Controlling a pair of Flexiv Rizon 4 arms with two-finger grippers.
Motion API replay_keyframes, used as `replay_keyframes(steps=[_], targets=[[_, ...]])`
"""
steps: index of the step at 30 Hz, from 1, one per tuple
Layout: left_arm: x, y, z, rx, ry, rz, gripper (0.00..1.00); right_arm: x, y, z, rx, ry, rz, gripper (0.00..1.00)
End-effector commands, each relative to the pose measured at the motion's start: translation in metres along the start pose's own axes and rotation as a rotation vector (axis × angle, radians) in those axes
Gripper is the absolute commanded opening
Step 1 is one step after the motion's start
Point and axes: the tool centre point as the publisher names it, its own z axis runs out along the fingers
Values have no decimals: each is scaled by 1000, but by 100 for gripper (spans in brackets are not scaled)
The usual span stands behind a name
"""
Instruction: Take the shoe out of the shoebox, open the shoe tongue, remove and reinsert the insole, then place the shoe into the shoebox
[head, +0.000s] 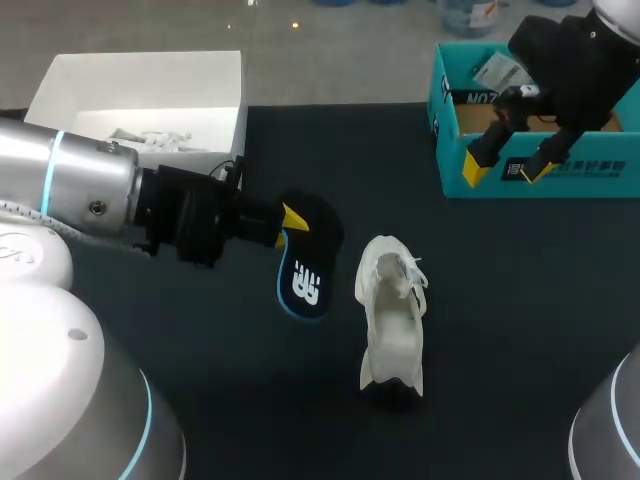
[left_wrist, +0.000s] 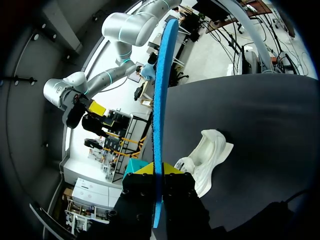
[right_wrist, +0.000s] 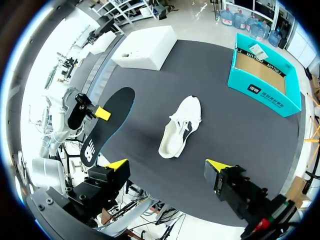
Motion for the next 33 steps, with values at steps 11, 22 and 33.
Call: replay_keyframes(steps=[11,22,33], targets=[[21,-29,3,95,82,-48,0,0,2,1,4,-1,1,100],[53,-78,27,185,177,-158,0,0,2,1,4,-1,1,100],[74,-94,62,275,203,-198,0,0,2,1,4,-1,1,100]])
